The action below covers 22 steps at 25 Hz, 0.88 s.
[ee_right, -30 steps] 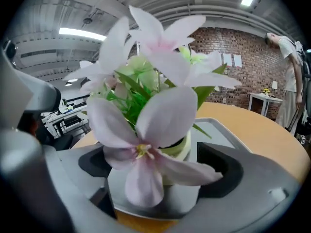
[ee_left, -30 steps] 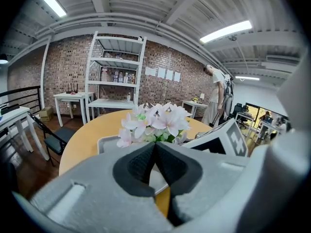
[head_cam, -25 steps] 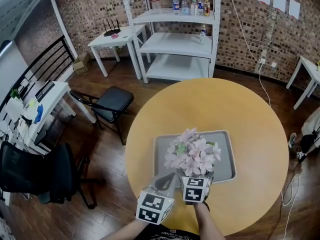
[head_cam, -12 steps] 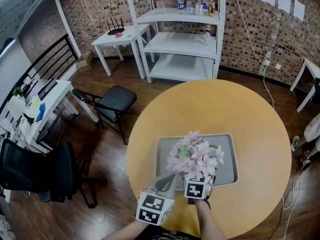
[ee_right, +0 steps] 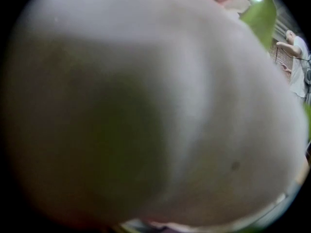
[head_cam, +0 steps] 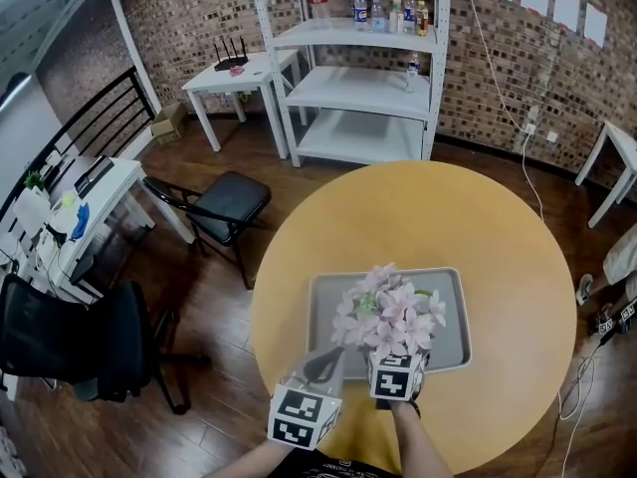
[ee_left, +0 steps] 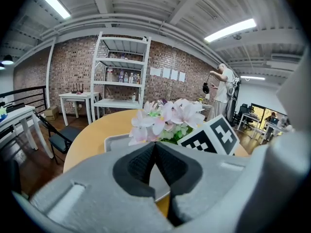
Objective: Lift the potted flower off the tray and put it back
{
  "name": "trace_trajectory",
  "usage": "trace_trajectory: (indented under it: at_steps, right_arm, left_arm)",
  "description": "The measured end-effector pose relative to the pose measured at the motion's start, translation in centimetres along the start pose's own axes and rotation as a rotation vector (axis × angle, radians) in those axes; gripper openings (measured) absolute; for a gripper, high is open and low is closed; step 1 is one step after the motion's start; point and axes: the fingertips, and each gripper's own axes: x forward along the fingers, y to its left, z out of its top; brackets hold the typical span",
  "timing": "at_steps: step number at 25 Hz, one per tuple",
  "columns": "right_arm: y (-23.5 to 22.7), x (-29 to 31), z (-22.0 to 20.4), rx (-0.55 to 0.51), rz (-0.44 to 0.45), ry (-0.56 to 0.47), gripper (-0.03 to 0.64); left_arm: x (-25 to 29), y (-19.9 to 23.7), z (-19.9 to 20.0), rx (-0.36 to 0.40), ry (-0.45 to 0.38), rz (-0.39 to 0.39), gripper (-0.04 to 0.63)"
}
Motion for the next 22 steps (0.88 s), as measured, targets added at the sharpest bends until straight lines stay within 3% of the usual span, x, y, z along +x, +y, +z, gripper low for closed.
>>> trace_trajectory:
  at_steps: [9, 22]
  right_arm:
    - [-1.0, -4.3, 1.4, -0.015, -0.013, -0.060, 0.534]
    - [-1.8, -13.4, 3.9, -0.039, -0.018, -0.160, 0.534]
  left_arm:
    - [-1.4, 1.4, 0.1, -0.030, -0.024, 0.048, 0.003]
    - [-2.0, -0.8, 0.3, -0.045, -0.073, 0.049, 0.003]
